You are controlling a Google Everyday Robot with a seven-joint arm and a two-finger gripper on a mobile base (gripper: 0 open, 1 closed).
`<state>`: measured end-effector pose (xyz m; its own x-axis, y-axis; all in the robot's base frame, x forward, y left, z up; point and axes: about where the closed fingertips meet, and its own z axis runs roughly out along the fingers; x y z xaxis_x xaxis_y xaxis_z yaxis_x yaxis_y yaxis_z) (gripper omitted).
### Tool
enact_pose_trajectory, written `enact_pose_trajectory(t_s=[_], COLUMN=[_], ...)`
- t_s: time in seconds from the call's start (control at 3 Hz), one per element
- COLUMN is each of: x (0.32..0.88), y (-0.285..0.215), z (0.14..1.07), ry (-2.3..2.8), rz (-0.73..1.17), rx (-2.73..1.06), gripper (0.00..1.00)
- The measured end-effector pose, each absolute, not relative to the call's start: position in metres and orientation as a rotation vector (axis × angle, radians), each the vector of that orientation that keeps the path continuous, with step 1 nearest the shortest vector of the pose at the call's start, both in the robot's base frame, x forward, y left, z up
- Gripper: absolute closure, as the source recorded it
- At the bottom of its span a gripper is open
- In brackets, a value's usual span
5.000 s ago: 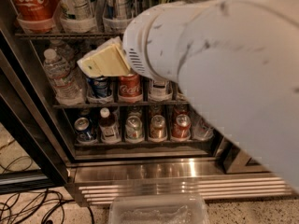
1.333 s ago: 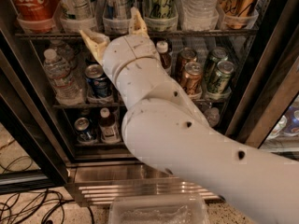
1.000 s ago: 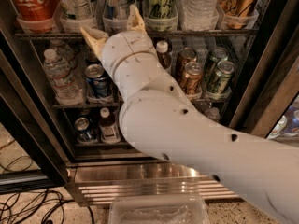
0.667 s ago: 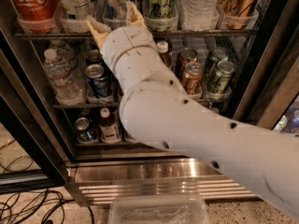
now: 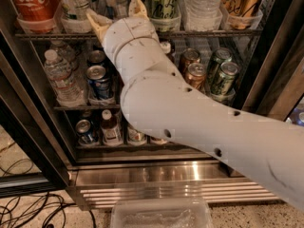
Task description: Pick redbull can from top shelf of fridge
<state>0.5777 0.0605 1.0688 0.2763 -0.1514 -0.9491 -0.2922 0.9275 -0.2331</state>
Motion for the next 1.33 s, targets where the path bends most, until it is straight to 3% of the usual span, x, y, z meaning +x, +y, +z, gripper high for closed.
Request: enact_pose_trajectory(t_s=[0.33, 0.67, 1.33], x=[0.581, 0.583, 0.595], y=[0.060, 0.059, 0.055], z=[1.071, 1.074, 1.078], ry=[1.297, 1.298, 1.296], rz=[0.088, 0.079, 0.053], rx=[-0.404, -0.406, -0.412], gripper=[0.32, 0.23, 0.26])
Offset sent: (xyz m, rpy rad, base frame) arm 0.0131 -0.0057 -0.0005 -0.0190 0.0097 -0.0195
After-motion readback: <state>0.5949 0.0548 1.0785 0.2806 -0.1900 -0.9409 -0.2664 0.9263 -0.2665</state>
